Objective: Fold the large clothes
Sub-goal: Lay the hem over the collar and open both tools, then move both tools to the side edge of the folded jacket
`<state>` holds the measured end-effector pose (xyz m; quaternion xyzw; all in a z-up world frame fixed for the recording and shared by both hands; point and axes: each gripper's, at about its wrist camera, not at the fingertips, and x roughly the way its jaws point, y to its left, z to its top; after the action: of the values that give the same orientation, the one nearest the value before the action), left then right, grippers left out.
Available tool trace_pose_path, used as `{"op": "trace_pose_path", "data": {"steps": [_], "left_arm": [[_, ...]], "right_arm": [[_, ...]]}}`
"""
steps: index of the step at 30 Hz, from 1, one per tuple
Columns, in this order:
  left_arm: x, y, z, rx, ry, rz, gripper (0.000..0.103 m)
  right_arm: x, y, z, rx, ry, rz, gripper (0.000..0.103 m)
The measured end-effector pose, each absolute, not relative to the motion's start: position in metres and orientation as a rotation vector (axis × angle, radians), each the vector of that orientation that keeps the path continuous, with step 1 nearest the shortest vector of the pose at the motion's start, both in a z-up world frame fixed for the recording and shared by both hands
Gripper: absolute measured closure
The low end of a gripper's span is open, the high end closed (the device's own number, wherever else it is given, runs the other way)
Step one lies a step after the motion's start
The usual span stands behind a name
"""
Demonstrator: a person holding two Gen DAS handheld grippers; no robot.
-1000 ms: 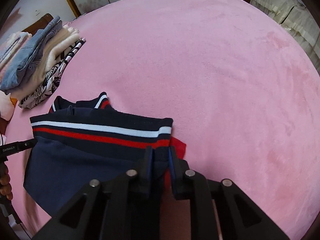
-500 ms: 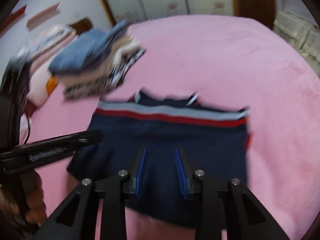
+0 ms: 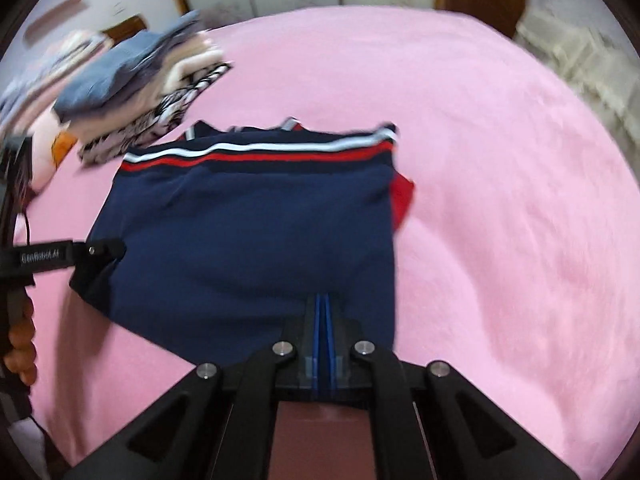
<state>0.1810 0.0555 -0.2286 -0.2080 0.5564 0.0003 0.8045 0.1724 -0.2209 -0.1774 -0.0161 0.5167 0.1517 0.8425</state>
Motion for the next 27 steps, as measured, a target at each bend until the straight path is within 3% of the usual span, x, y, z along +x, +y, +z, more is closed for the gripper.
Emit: {"op": "trace_pose_path", "data": {"steps": [11, 15, 27], "left_arm": [[0.177, 0.051, -0.219, -0.397, 1.222, 0.006, 0.081], [0.167, 0.051, -0.21, -0.406, 1.222, 0.025, 0.042], [0.115, 0.049, -0.189, -0.378, 1.254, 0.039, 0.041]], "right_arm": [[0.169, -0.217, -0.176, -0.037, 1.117, 0.256, 0.1], [0.164, -0.216, -0.17, -0.035, 1.125, 0.25, 0.1], [0.12, -0.21, -0.154, 0.005, 1.146, 0.264, 0.099]]}}
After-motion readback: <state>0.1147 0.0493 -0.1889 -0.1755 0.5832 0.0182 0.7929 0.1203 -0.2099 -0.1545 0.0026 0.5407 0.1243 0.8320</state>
